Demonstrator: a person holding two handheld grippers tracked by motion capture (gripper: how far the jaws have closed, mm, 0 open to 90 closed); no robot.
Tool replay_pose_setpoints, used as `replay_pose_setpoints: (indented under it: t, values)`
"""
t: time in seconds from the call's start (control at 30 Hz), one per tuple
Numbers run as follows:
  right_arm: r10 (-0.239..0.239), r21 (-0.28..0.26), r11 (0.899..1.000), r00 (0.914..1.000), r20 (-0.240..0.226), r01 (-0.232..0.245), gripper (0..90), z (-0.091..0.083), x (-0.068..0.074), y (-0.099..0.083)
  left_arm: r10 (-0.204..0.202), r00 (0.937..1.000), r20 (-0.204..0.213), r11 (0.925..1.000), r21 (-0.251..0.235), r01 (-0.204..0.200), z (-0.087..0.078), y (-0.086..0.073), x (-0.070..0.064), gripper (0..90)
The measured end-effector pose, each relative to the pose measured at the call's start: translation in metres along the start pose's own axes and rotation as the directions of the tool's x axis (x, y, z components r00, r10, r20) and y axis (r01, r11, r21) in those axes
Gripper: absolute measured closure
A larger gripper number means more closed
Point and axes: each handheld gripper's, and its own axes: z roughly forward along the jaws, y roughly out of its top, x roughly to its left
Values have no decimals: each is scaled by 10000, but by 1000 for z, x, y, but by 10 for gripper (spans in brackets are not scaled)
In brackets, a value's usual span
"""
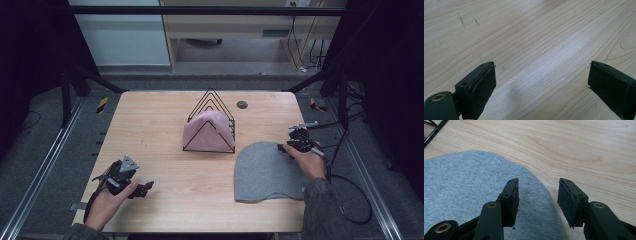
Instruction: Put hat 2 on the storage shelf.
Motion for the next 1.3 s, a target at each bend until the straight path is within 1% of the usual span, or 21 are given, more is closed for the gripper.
replay_pose_setpoints:
  t: [0.13, 0.27, 0.4, 0.67, 0.73, 0.8, 0.87, 0.9, 0.93, 0.97, 1.0, 1.07, 1.1, 1.13, 1.17, 1.2, 1.27, 1.3]
  values:
    - [-162, 159, 9997, 9999, 14, 162, 505, 3, 3, 0, -18, 10000, 29, 10000, -36, 19, 1, 0, -1, 77]
    - [-252, 287, 9993, 9997, -9, 252, 532, 4, 5, -1, 9, 10000, 19, 10000, -45, -9, 1, 0, -1, 79]
    - [-533, 409, 9977, 9986, 14, 532, 611, 5, 7, -2, -19, 10000, 20, 10000, -42, 20, 1, 0, -1, 79]
    - [-786, 565, 9953, 9969, 5, 784, 738, 4, 9, -3, 91, 10000, 38, 9999, 53, -91, 2, 1, -1, 81]
    - [-816, 617, 9947, 9966, -144, 824, 789, 4, 9, -3, 87, 10000, 28, 9999, 84, -87, 1, 1, -1, 81]
    - [-927, 672, 9933, 9956, -170, 936, 839, 4, 10, -3, 30, 10000, 13, 10000, 73, -30, 2, 0, -1, 81]
    - [-819, 694, 9941, 9963, -276, 837, 856, 2, 11, -3, 25, 10000, 42, 9999, 98, -26, 2, 0, -1, 82]
    - [-894, 631, 9938, 9955, -318, 913, 859, 1, 12, -4, 28, 10000, 57, 9999, 130, -29, 3, 0, -1, 82]
    - [-1041, 563, 9928, 9939, -369, 1060, 860, -1, 14, -4, 9, 9999, 163, 9999, 173, -12, 3, 0, -1, 83]
    - [-1156, 436, 9921, 9923, -434, 1175, 861, -5, 16, -3, 19, 9995, 306, 9998, 172, -24, 3, 0, -1, 117]
    - [-1246, 312, 9915, 9909, -500, 1263, 861, -10, 18, -3, -45, 9986, 536, 9998, 208, 33, 4, 0, 0, 147]
    - [-1395, -83, 9902, 9881, -646, 1392, 862, -23, 25, -2, -18, 9963, 863, 9998, 214, 0, 5, 1, -1, 151]
    - [-1481, -281, 9888, 9864, -718, 1464, 863, -31, 30, -2, -64, 9952, 978, 9998, 203, 44, 6, 1, -1, 151]
    - [-1677, -573, 9849, 9824, -818, 1633, 863, -39, 34, -1, -102, 9943, 1060, 9999, 150, 86, 6, 1, -2, 150]
    - [-1965, -827, 9784, 9768, -852, 1896, 863, -48, 39, -1, -29, 9937, 1122, 9999, 122, 16, 7, 2, -2, 149]
    - [-2074, -1057, 9746, 9740, -914, 1976, 863, -58, 45, -1, -65, 9926, 1211, 9999, 96, 53, 7, 2, -2, 143]
    - [-2405, -1514, 9622, 9671, -831, 2263, 864, -76, 55, -1, -79, 9908, 1354, 10000, 9, 78, 6, 2, -3, 128]
    - [-2481, -1768, 9569, 9651, -842, 2306, 864, -86, 59, -1, -129, 9894, 1449, 9999, -34, 135, 6, 2, -2, 124]
